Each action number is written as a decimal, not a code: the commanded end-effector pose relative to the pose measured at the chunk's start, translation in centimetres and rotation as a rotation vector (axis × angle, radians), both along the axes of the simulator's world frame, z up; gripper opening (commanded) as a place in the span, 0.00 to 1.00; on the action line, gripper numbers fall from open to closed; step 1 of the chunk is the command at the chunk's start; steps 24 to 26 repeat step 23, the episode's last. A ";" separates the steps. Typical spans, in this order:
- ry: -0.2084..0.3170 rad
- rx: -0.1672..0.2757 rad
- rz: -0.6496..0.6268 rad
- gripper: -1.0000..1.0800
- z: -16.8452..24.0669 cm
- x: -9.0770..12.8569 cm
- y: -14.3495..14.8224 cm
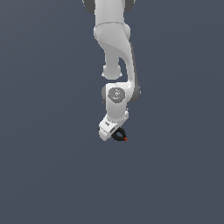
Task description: Pick up the object and move it to a goal position.
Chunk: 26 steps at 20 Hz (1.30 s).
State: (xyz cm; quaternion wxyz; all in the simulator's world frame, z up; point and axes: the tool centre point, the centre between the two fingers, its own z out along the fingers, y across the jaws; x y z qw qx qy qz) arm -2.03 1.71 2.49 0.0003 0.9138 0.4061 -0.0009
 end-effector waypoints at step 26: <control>-0.001 0.001 0.002 0.00 1.0 -5.6 15.5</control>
